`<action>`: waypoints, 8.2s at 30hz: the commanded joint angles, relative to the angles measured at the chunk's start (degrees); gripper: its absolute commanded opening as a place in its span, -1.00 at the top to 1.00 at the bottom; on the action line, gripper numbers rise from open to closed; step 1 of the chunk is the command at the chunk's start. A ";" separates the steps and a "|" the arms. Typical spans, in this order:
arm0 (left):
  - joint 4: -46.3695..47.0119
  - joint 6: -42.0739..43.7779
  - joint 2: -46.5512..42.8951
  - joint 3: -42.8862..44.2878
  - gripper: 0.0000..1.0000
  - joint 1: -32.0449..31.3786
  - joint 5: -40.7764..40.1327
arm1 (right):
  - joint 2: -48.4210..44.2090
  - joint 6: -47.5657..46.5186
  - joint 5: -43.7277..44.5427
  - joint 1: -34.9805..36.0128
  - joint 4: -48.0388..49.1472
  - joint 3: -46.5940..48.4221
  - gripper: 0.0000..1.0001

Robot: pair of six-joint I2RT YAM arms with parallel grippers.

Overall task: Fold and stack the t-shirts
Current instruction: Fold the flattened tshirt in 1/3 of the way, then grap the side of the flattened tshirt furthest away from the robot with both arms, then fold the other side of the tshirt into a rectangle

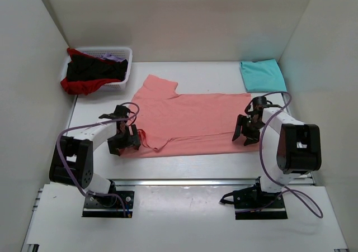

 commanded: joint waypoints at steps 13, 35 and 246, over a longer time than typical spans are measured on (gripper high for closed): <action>-17.21 -0.54 -9.66 -4.06 -0.98 1.40 4.21 | -5.91 -2.71 3.85 3.51 -10.61 -4.56 -0.15; -0.16 4.12 16.48 40.54 0.07 1.49 11.70 | -4.52 1.16 6.23 2.55 -3.85 20.41 -0.10; 24.97 -6.24 -13.01 -3.62 -0.09 7.12 20.72 | 5.78 1.77 -9.68 30.85 20.76 3.82 1.00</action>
